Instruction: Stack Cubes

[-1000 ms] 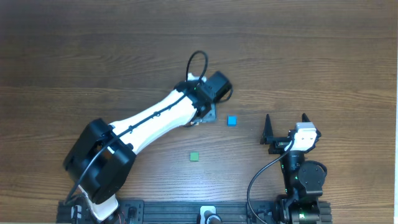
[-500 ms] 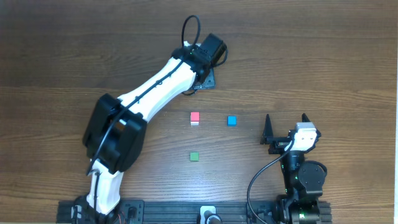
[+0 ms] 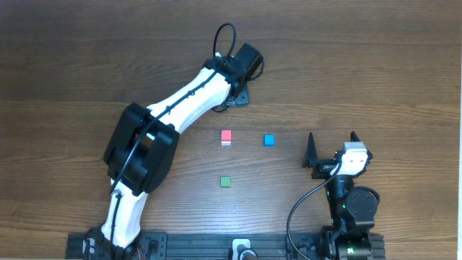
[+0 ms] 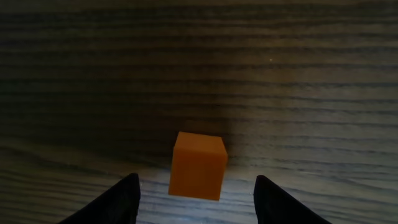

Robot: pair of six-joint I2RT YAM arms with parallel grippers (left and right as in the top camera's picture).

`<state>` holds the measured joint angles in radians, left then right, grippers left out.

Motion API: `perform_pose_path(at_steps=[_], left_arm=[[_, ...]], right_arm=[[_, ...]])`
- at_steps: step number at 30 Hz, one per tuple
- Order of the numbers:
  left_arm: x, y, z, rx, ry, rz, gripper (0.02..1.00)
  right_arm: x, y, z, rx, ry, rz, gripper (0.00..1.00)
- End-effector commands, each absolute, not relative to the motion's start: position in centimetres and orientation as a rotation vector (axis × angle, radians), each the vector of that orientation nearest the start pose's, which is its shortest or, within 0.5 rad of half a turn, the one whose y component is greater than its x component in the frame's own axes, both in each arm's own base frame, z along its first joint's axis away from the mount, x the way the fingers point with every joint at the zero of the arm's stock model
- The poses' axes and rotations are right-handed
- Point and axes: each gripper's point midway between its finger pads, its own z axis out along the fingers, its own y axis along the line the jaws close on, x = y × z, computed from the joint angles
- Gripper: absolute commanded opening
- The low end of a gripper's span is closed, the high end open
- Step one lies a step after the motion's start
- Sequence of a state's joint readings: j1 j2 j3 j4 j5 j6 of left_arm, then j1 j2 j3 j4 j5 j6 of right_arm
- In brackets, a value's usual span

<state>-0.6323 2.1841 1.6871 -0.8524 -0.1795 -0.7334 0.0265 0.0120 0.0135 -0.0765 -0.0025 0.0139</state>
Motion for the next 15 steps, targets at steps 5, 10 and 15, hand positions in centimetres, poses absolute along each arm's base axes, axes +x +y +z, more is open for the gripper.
perform_pose_path(at_steps=[5,10,15], left_arm=[[39.9,-25.1,1.2,-0.17,2.892,-0.01,0.533],[39.8,-25.1,0.8,-0.169,2.899,-0.009,0.474],[39.7,-25.2,0.4,-0.168,2.907,-0.008,0.406]], right_arm=[[24.6,0.7,15.7,-0.023,1.645,0.032,0.993],[24.6,0.7,15.7,-0.023,1.645,0.032,0.993],[24.6,0.7,15.7,-0.023,1.645,0.032,0.993]])
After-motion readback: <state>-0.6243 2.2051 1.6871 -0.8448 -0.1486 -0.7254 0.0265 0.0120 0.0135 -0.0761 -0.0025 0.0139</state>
